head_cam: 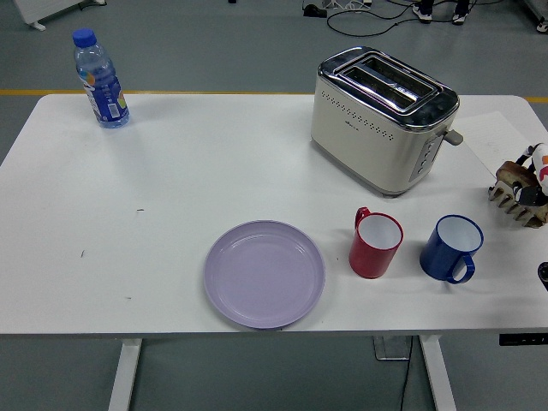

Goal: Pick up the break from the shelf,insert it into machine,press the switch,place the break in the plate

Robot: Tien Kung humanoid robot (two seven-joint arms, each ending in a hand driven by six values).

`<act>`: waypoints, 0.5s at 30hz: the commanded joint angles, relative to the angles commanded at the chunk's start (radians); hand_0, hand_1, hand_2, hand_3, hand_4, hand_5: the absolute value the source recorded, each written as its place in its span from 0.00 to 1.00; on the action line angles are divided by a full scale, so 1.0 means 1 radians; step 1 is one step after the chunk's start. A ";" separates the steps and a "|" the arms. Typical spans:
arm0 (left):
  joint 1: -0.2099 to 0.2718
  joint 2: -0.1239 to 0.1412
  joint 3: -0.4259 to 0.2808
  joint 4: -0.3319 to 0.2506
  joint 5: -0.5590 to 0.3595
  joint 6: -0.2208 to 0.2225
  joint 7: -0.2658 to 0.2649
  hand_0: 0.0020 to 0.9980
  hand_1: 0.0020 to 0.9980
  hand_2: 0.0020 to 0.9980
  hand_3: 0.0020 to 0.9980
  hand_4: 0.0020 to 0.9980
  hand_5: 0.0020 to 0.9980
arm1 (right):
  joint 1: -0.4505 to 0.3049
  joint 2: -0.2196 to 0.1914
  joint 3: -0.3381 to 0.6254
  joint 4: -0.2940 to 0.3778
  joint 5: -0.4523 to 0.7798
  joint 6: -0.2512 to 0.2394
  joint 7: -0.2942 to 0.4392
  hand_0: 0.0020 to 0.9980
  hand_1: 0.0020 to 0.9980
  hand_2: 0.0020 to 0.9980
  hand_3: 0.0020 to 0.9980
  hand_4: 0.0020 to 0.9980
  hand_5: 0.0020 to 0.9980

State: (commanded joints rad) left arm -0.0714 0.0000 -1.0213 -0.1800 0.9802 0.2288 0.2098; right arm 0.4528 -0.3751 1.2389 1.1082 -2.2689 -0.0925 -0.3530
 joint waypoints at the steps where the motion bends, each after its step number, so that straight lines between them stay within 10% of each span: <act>1: 0.000 0.000 0.001 0.000 -0.004 0.001 0.000 0.63 0.49 0.51 0.52 0.27 0.83 | 0.002 0.000 -0.004 -0.006 0.000 -0.002 -0.001 0.49 0.48 0.47 0.54 0.63 0.07; 15: -0.002 0.000 0.005 0.000 -0.007 0.000 0.000 0.63 0.49 0.51 0.52 0.27 0.83 | 0.019 -0.012 -0.022 -0.016 0.000 -0.081 0.015 0.39 0.42 0.45 0.52 0.43 0.00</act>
State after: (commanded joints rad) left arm -0.0730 0.0000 -1.0161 -0.1800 0.9736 0.2291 0.2096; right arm 0.4717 -0.3872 1.2173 1.0921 -2.2689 -0.1731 -0.3376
